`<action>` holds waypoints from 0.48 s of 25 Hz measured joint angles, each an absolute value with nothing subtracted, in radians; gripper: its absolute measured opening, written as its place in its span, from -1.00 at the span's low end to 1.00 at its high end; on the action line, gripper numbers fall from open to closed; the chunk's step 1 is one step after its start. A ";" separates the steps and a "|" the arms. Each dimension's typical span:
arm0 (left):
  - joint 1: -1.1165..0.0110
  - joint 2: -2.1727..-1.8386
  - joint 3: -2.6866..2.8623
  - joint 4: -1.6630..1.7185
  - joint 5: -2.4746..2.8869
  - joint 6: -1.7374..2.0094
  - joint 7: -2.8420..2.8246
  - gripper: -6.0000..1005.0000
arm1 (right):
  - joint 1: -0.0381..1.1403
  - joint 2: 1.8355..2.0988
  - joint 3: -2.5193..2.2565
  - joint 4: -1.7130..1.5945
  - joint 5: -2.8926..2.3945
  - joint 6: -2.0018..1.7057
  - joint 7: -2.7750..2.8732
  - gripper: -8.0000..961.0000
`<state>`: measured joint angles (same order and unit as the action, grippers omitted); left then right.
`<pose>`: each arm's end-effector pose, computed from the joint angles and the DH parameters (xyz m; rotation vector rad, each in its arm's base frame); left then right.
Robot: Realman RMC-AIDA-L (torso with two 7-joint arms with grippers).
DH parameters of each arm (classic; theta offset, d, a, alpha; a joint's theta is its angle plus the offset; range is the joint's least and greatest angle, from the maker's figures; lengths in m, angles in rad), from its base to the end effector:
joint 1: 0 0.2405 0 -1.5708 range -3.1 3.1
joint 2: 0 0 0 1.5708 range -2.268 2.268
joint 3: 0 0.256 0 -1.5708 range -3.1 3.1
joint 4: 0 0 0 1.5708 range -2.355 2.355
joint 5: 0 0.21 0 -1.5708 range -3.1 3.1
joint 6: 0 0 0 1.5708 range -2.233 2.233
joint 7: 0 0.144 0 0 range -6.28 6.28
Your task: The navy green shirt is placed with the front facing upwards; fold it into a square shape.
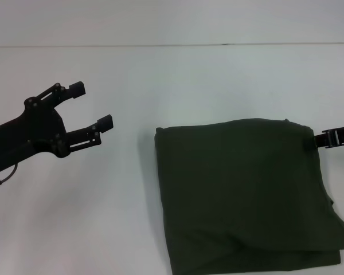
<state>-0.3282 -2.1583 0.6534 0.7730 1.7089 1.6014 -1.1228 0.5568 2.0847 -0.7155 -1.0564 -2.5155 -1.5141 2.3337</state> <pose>-0.2752 0.2964 0.0227 -2.4009 -0.3741 -0.9271 0.2827 0.3534 0.0511 -2.3225 1.4731 0.0759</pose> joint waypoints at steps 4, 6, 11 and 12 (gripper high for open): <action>-0.328 -2.158 0.653 0.773 1.710 1.601 -1.123 0.86 | 0.556 2.080 -0.708 -1.056 -2.517 -1.513 2.346 -0.96; -0.328 -2.158 0.653 0.773 1.710 1.601 -1.123 0.86 | 0.555 2.078 -0.707 -1.056 -2.521 -1.511 2.358 -0.96; -0.328 -2.158 0.653 0.771 1.712 1.600 -1.123 0.86 | 0.554 2.077 -0.714 -1.054 -2.524 -1.508 2.361 -0.96; -0.328 -2.158 0.653 0.771 1.715 1.600 -1.123 0.86 | 0.554 2.077 -0.715 -1.052 -2.524 -1.509 2.360 -0.96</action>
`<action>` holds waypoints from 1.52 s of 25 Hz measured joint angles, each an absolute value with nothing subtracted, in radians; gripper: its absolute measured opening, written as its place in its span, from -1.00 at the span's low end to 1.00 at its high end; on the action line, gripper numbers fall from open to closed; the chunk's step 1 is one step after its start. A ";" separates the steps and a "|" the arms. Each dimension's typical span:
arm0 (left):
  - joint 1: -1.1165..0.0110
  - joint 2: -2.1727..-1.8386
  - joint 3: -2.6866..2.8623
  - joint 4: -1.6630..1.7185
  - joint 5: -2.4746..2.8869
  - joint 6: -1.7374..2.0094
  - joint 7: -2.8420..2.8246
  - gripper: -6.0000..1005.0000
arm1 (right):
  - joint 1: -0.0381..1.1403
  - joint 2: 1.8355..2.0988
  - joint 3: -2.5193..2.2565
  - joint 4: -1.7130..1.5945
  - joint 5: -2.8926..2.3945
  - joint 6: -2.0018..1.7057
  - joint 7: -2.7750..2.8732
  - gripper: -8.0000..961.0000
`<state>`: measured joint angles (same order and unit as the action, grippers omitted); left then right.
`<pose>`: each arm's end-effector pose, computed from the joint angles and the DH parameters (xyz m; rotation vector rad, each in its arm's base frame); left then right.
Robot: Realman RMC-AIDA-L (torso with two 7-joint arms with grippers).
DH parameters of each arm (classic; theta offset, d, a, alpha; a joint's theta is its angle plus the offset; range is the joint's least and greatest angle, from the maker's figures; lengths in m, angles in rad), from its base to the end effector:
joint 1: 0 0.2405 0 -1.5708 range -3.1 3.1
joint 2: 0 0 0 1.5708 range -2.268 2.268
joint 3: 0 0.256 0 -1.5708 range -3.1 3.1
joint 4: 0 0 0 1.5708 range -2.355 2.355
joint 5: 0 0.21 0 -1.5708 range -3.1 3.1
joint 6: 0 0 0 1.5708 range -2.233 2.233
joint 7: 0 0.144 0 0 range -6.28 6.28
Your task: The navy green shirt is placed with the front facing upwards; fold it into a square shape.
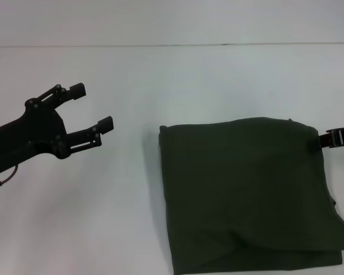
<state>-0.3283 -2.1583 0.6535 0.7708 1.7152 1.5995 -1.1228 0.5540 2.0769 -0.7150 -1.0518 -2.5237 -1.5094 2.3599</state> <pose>-0.2759 0.2960 0.0216 -2.4057 -0.3787 -0.9213 0.2868 0.3530 0.0538 -2.2909 1.5055 0.0677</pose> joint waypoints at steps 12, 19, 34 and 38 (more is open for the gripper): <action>-0.329 -2.155 0.646 0.772 1.766 1.589 -1.175 0.86 | 0.563 2.044 -0.704 -1.038 -2.522 -1.603 2.363 -0.42; -0.331 -2.144 0.637 0.779 1.793 1.600 -1.252 0.86 | 0.540 1.997 -0.649 -1.120 -2.456 -1.701 2.275 -0.10; -0.304 -2.149 0.588 0.701 1.806 1.617 -1.213 0.86 | 0.343 2.085 -0.548 -0.875 -1.927 -1.646 1.249 0.93; -0.310 -2.145 0.588 0.666 1.819 1.611 -1.188 0.86 | 0.311 2.091 -0.516 -0.835 -1.913 -1.651 1.090 0.96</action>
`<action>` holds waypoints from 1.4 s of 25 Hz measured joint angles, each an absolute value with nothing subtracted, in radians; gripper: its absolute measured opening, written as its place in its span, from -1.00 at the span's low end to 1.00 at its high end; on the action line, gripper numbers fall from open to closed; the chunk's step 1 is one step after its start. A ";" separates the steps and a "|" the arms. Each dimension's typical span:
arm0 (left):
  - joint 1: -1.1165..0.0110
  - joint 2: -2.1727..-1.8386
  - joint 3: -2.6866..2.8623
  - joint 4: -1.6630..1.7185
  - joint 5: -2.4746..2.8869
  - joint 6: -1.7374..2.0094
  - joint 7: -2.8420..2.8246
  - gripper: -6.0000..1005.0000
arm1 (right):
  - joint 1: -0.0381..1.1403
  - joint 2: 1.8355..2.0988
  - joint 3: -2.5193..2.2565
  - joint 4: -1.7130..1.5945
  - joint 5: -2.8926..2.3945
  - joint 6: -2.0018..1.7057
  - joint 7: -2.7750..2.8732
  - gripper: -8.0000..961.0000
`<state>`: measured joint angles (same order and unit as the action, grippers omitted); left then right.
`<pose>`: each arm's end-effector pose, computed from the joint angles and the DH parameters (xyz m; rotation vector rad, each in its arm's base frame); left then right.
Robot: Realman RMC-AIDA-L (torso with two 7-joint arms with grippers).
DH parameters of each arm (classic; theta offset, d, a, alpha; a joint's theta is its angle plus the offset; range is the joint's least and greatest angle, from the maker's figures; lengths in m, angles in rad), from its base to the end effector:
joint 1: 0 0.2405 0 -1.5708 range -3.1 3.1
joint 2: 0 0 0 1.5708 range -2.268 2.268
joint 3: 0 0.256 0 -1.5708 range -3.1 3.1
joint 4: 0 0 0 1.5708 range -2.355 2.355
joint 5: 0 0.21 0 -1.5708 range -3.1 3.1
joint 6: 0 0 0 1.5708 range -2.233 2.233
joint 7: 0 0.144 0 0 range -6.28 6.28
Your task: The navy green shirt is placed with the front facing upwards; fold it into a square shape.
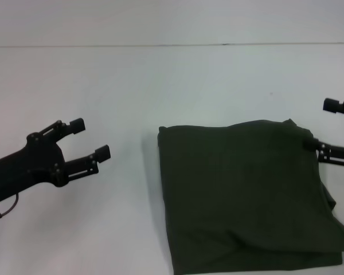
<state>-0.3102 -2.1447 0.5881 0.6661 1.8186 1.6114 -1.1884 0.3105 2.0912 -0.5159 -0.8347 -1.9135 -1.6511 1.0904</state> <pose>-0.3008 0.2756 0.0063 -2.4294 -0.6307 -0.9195 0.3135 0.2835 0.0579 -2.4505 0.3332 0.6614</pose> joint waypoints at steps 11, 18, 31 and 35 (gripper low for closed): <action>-0.323 -2.141 0.592 0.570 1.854 1.610 -1.025 0.86 | 0.289 2.086 -0.504 -0.721 -1.931 -1.575 0.906 0.97; -0.312 -2.140 0.585 0.565 1.864 1.600 -1.015 0.86 | 0.288 2.088 -0.456 -0.693 -1.922 -1.579 0.818 0.97; -0.308 -2.113 0.576 0.571 1.989 1.676 -1.037 0.86 | 0.353 2.085 -0.494 -0.684 -1.977 -1.668 0.775 0.97; -0.308 -2.103 0.539 0.575 2.043 1.710 -1.042 0.86 | 0.379 2.085 -0.504 -0.683 -2.021 -1.669 0.785 0.97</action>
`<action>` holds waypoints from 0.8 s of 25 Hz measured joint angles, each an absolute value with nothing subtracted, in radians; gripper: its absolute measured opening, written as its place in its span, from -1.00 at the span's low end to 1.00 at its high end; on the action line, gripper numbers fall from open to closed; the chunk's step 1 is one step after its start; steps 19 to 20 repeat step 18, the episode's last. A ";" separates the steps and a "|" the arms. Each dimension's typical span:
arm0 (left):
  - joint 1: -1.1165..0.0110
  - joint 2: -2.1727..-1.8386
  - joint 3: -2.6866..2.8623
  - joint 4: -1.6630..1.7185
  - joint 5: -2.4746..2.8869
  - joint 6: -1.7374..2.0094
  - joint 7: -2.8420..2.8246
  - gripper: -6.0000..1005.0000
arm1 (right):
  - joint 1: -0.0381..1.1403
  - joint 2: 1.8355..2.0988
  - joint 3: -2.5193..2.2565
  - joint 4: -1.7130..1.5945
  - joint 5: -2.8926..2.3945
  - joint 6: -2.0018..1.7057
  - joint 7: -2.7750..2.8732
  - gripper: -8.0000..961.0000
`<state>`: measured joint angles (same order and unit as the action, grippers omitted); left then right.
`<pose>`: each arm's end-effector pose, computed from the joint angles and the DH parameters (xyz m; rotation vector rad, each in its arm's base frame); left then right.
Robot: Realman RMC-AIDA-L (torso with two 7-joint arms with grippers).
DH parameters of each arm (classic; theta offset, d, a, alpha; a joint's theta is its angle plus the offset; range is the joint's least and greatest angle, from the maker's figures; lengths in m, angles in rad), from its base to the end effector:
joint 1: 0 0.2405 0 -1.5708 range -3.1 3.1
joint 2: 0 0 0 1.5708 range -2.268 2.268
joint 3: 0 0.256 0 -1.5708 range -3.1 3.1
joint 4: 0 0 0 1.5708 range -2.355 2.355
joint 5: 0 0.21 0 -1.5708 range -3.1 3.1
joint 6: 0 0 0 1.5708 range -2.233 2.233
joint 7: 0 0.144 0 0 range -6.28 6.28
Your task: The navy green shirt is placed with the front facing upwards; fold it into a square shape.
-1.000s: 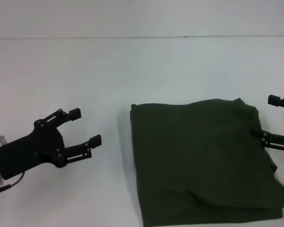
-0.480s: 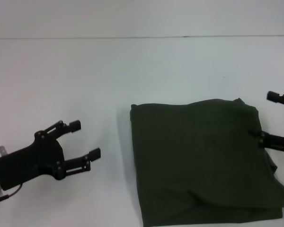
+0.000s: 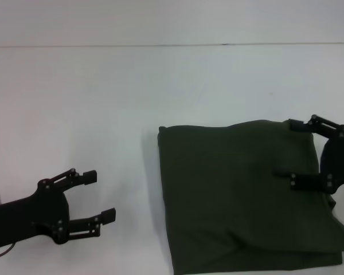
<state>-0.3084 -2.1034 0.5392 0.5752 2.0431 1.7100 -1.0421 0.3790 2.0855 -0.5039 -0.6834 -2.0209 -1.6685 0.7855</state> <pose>-0.3180 0.2421 -0.0084 -2.6482 -0.5537 -0.8061 0.3082 0.2835 0.0235 -2.5691 0.0320 0.6106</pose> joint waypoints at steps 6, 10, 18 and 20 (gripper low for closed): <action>-0.310 -2.091 0.486 0.585 2.118 1.754 -1.043 0.86 | 0.394 2.086 -0.531 -0.686 -2.037 -1.665 0.800 0.97; -0.311 -2.088 0.474 0.591 2.145 1.777 -1.043 0.86 | 0.395 2.086 -0.544 -0.686 -2.037 -1.663 0.800 0.97; -0.313 -2.087 0.466 0.597 2.151 1.775 -1.046 0.86 | 0.387 2.086 -0.533 -0.687 -2.033 -1.660 0.801 0.97; -0.313 -2.087 0.466 0.597 2.151 1.775 -1.046 0.86 | 0.387 2.086 -0.533 -0.687 -2.033 -1.660 0.801 0.97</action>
